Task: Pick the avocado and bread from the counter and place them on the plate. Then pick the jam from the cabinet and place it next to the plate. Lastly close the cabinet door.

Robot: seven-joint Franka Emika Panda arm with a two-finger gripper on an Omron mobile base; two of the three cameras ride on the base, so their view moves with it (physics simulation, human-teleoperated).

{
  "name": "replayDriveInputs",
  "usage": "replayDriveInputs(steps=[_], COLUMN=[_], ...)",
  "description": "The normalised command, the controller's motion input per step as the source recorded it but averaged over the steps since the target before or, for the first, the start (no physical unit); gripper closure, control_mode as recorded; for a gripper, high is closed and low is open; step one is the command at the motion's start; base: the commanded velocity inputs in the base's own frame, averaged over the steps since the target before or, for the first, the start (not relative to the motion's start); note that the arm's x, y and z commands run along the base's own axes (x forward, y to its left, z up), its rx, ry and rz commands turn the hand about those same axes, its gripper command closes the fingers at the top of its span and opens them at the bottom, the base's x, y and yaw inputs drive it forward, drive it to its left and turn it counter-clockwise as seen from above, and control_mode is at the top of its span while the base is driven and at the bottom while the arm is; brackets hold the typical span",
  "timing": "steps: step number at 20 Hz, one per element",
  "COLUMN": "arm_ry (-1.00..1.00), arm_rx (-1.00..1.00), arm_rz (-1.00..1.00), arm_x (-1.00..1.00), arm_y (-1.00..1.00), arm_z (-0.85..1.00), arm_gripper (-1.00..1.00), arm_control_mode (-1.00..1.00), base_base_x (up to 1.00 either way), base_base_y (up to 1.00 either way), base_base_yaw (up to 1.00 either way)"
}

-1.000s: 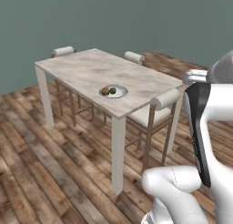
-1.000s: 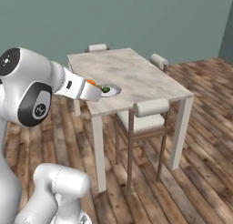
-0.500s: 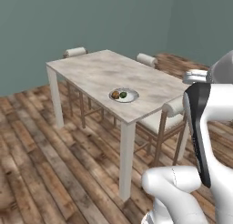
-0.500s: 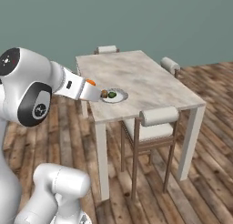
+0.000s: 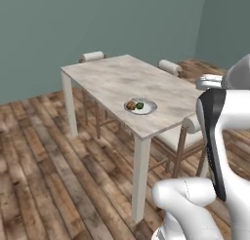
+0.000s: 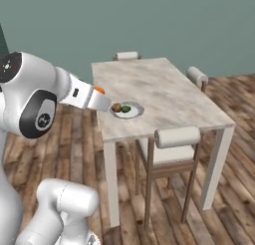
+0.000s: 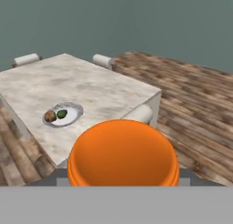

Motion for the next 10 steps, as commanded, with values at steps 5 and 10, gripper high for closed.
replayDriveInputs(steps=[5,10], arm_ry=[0.0,0.0], arm_rx=[0.0,0.0], arm_rz=[0.0,0.0], arm_x=[0.0,0.0], arm_y=[0.0,0.0], arm_z=[0.0,0.0], arm_gripper=[1.0,1.0], arm_control_mode=[1.0,1.0], base_base_x=[0.36,0.41], base_base_y=[-0.3,-0.25], base_base_yaw=[0.23,0.23])
